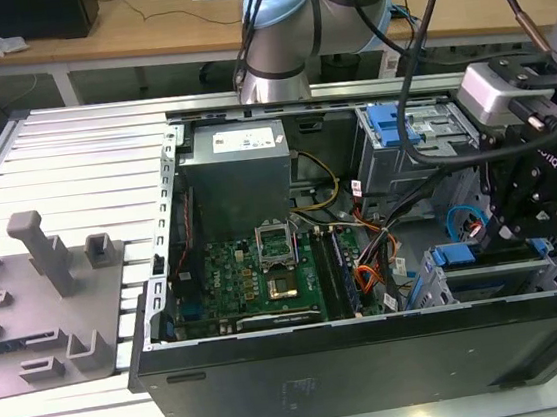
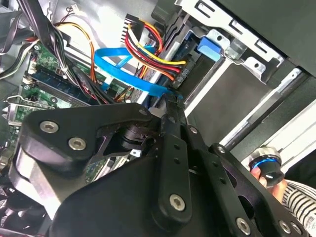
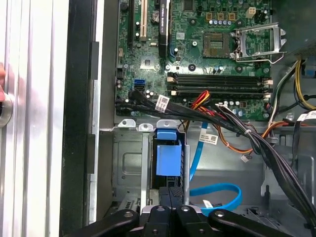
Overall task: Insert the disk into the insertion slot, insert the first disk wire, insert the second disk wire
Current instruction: 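Insert the second disk wire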
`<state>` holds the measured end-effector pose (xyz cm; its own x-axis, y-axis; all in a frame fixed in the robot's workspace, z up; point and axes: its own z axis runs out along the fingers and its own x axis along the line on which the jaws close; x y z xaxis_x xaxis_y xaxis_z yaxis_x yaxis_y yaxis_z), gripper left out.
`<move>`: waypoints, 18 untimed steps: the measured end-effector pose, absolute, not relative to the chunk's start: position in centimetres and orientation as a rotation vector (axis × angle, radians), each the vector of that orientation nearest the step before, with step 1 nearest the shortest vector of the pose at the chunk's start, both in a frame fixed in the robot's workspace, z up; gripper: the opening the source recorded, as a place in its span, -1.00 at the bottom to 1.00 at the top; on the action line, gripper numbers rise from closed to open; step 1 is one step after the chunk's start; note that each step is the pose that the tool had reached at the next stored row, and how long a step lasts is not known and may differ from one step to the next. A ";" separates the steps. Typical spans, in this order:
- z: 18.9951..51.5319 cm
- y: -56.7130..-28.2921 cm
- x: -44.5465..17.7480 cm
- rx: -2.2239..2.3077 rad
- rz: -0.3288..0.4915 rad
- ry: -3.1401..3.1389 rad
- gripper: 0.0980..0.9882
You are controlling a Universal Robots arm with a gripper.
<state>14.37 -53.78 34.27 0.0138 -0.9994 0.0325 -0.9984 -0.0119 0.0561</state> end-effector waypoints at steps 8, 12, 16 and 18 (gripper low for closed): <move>35.1 -53.5 14.4 2.196 -0.025 -2.158 -0.98; 34.8 -53.5 14.4 2.209 -0.050 -2.168 -0.98; 34.3 -53.5 14.4 2.215 -0.064 -2.173 -0.98; 34.2 -53.5 14.4 2.217 -0.068 -2.175 -0.98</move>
<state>14.42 -53.52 34.22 0.0190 -0.9998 -0.0063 -0.9982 -0.0193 0.0561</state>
